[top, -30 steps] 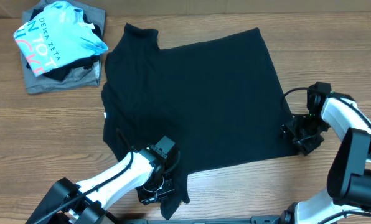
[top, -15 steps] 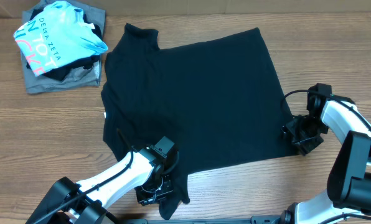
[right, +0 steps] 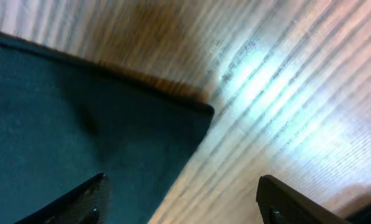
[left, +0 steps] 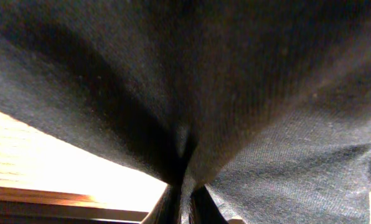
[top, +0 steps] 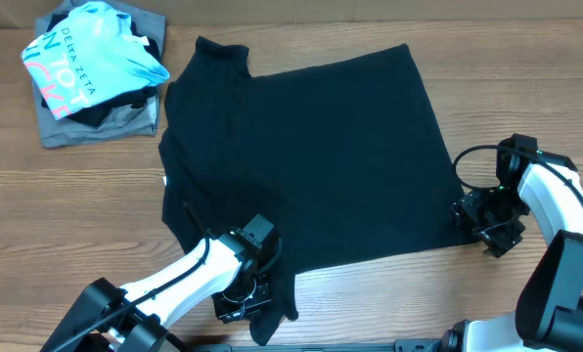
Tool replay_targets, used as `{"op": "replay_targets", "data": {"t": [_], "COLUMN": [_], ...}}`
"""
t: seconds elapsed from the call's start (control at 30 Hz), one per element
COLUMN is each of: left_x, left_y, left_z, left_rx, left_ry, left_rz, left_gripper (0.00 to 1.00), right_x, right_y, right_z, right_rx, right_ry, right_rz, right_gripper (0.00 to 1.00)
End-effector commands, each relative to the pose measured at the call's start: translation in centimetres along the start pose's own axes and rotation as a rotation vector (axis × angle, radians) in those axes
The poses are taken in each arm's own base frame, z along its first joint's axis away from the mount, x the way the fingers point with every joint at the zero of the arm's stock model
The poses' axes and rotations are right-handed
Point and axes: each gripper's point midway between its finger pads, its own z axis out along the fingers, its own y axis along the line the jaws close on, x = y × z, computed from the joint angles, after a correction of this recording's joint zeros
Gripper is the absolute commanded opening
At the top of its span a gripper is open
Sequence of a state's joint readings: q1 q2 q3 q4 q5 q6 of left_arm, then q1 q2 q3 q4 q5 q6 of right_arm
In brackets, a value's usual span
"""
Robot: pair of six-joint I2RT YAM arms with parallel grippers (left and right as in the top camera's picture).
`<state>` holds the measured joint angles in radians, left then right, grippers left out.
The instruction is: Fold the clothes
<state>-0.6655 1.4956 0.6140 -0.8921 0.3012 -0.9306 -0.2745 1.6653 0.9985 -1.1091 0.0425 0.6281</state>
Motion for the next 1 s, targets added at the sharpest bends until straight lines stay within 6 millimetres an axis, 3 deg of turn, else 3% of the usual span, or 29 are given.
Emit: {"op": "replay_targets", "data": {"t": [0.0,0.37,0.47,0.8,0.9,0.97], "left_x": [-0.6,-0.4,-0.4,-0.1,0.4,0.6], "left_y": [2.6,2.8,2.8,3.2,3.8,4.0], "left_z": [1.2,1.2,1.2,1.1,1.0,0.8], "left_rx": [-0.109,-0.116,-0.118,-0.133,-0.155,-0.162], "left_ry": [-0.028,-0.022,-0.020,-0.007,0.009,0.013], "left_rz": [0.010,0.020,0.020,0.029,0.022,0.018], "left_gripper": [0.06,0.05,0.04,0.04,0.04,0.04], "right_x": [0.2,0.8,0.9,1.1,1.0,1.0], "right_y": [-0.3,0.4,0.3,0.6,0.6,0.6], "right_z": [0.6,3.3,3.7,3.7,3.7,3.7], "right_rx": [-0.006,-0.067,-0.068,-0.084,-0.084,-0.085], "right_ry": [-0.009,-0.009,-0.010,0.001,-0.001,-0.001], "right_rz": [-0.004,0.019,0.034,0.041,0.052,0.059], "right_gripper": [0.79,0.76,0.70,0.33,0.09,0.04]}}
